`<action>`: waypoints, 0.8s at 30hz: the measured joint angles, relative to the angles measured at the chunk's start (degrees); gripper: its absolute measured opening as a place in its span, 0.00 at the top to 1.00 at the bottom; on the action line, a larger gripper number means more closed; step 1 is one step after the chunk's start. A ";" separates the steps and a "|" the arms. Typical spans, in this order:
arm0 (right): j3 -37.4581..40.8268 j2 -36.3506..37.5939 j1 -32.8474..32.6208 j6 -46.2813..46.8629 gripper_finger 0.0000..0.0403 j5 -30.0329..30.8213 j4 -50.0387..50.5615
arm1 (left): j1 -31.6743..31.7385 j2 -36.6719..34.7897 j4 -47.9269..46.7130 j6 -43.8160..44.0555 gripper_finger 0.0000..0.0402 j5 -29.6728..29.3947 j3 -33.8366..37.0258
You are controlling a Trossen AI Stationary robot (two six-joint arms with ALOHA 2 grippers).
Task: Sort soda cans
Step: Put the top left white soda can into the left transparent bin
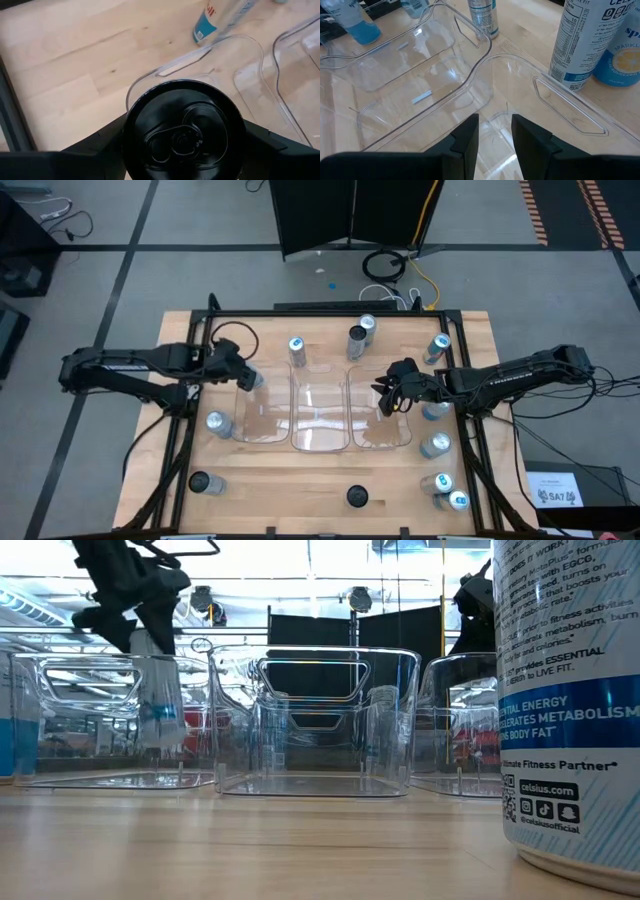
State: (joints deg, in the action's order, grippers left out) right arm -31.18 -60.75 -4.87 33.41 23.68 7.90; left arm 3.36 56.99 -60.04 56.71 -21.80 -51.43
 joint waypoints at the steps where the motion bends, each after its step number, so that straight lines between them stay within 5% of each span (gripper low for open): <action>1: 0.00 0.00 0.01 0.00 0.73 0.00 0.00 | 0.00 0.05 0.18 0.04 0.31 -0.12 0.11; 14: 0.00 0.00 -0.01 0.00 0.73 0.02 -0.03 | 2.12 9.83 1.34 -0.29 0.31 1.86 0.20; 24: 0.00 0.00 0.00 0.00 0.73 0.02 -0.01 | 4.20 10.65 3.04 -0.20 0.26 1.83 0.13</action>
State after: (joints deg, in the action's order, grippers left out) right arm -31.18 -60.75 -4.88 33.41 23.70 7.89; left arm 7.55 67.64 -57.00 56.51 -19.97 -51.30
